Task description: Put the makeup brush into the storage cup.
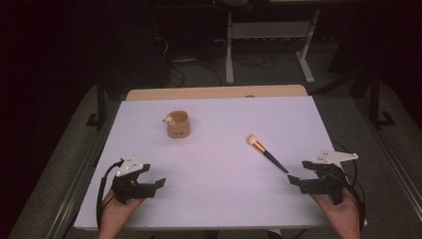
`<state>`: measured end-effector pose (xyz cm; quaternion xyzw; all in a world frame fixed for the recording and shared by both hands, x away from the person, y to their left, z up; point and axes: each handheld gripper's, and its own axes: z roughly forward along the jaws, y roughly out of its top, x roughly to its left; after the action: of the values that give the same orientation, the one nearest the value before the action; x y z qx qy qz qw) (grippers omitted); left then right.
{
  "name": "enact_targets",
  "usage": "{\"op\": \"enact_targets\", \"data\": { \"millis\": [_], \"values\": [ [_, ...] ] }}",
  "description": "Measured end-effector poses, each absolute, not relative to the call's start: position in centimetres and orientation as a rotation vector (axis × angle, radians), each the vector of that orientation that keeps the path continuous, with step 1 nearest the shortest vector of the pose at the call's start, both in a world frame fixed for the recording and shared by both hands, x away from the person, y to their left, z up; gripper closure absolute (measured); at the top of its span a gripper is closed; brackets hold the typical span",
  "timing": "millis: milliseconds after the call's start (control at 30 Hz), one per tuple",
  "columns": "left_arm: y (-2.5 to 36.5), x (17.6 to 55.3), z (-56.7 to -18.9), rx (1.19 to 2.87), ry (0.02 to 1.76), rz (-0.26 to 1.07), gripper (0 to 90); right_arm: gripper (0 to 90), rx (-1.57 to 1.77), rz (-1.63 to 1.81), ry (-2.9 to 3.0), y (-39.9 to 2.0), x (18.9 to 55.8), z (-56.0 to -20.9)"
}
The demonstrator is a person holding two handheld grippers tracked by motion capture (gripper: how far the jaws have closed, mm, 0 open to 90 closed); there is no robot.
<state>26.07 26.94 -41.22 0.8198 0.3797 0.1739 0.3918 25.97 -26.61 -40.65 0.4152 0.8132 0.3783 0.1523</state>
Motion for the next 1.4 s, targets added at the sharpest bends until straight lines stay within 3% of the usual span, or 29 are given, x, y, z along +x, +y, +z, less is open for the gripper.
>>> {"op": "enact_targets", "data": {
  "millis": [633,1133,1400],
  "values": [
    [27.4,25.7,-41.1,2.075,0.975,0.453,22.4,24.7,1.181,1.067,2.366,-25.1,28.1,-39.6],
    [27.4,25.8,-41.0,2.069,0.972,0.451,22.4,28.5,1.160,0.900,2.506,-21.4,34.2,-38.5],
    [27.3,25.8,-41.0,2.065,0.976,0.446,22.4,31.0,1.194,0.815,2.565,-20.4,36.1,-39.6]
  ]
}}
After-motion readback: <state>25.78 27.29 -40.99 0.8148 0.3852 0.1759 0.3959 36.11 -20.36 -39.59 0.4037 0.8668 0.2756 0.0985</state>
